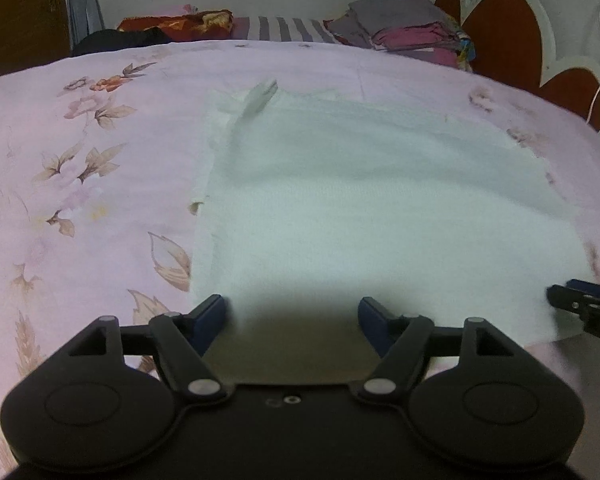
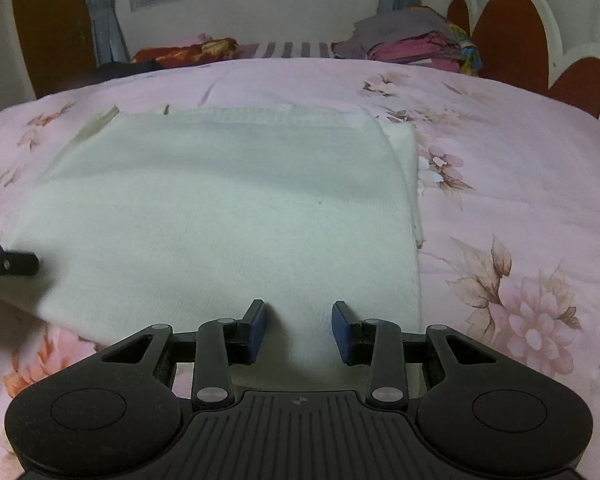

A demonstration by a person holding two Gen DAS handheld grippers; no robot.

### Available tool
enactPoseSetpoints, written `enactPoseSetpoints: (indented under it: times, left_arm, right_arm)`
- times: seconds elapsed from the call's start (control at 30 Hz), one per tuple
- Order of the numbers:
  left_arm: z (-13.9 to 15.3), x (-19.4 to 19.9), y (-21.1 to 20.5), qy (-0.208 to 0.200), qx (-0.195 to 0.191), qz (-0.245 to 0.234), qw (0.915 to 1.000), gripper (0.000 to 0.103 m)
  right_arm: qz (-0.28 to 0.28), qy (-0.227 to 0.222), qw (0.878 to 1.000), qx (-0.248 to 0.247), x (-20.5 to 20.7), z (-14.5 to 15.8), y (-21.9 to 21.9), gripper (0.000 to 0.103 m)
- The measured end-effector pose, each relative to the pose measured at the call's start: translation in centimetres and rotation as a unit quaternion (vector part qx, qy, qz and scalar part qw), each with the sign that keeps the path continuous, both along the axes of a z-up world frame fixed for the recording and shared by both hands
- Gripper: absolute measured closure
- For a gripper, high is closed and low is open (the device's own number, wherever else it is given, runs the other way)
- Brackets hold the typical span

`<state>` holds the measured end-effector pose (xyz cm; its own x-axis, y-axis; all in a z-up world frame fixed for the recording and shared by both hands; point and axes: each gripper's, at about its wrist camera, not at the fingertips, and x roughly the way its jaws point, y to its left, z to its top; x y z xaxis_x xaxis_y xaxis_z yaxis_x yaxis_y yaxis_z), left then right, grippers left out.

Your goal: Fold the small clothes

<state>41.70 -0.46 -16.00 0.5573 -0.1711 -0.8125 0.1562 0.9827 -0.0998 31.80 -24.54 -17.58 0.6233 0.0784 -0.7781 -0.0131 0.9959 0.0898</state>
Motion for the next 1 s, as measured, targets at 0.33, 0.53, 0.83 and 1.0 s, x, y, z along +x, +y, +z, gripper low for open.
enactPoseSetpoints:
  times: [0.33,0.53,0.83,1.0]
  left_arm:
    - [1.4,-1.8,0.1,0.027,-0.044,0.0,0.9987,0.026]
    - [0.7,-3.2,1.6,0.062,-0.103,0.036,0.9921,0.026]
    - [-2.4,-4.0,4.3,0.055,-0.239,0.112,0.9629,0.024]
    - [-3.7,-2.5,4.9,0.016,-0.312,0.156,0.937,0.024]
  right_arm:
    - [0.006,-0.012,0.998,0.057,0.6,4.0,1.5,0.067]
    - [0.011,-0.016,0.998,0.061,1.2,4.9,3.2,0.067]
    - [0.013,0.003,0.997,0.071,0.9,2.6,5.2,0.067]
    - [0.02,-0.004,0.998,0.062,1.5,2.1,6.2,0.067]
